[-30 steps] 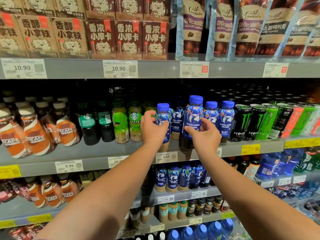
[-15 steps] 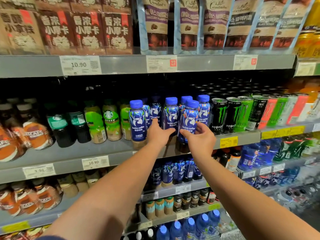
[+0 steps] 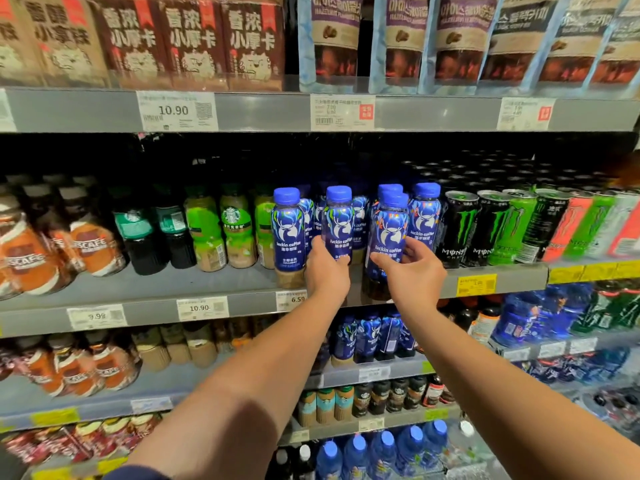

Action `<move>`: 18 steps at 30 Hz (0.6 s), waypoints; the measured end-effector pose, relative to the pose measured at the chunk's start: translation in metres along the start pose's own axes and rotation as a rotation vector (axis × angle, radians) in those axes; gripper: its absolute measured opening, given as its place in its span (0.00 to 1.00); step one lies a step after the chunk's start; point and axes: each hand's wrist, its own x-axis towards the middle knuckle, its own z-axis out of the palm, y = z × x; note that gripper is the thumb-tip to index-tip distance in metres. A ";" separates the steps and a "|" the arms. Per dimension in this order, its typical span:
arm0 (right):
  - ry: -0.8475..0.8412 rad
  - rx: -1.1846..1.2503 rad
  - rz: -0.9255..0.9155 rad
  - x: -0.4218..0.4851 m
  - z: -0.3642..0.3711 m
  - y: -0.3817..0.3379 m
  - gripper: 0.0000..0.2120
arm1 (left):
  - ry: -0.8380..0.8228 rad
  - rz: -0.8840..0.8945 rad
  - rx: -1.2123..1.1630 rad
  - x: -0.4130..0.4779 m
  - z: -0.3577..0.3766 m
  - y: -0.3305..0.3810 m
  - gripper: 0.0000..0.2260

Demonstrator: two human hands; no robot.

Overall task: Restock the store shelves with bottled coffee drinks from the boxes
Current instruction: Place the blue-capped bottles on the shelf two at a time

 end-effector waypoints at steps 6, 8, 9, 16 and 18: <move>0.023 0.009 0.007 -0.001 0.007 -0.005 0.24 | 0.099 -0.003 0.076 -0.005 -0.010 -0.004 0.21; 0.024 0.000 0.003 -0.002 0.007 -0.006 0.24 | 0.123 -0.002 0.078 -0.007 -0.011 -0.002 0.20; 0.022 -0.003 -0.001 -0.002 0.008 -0.006 0.24 | 0.134 0.000 0.082 -0.009 -0.012 -0.001 0.19; 0.027 -0.017 -0.006 -0.004 0.019 -0.015 0.21 | 0.261 0.096 -0.002 -0.016 -0.031 -0.008 0.13; 0.020 0.000 -0.005 -0.003 0.023 -0.019 0.20 | 0.312 0.098 -0.014 -0.012 -0.040 -0.009 0.12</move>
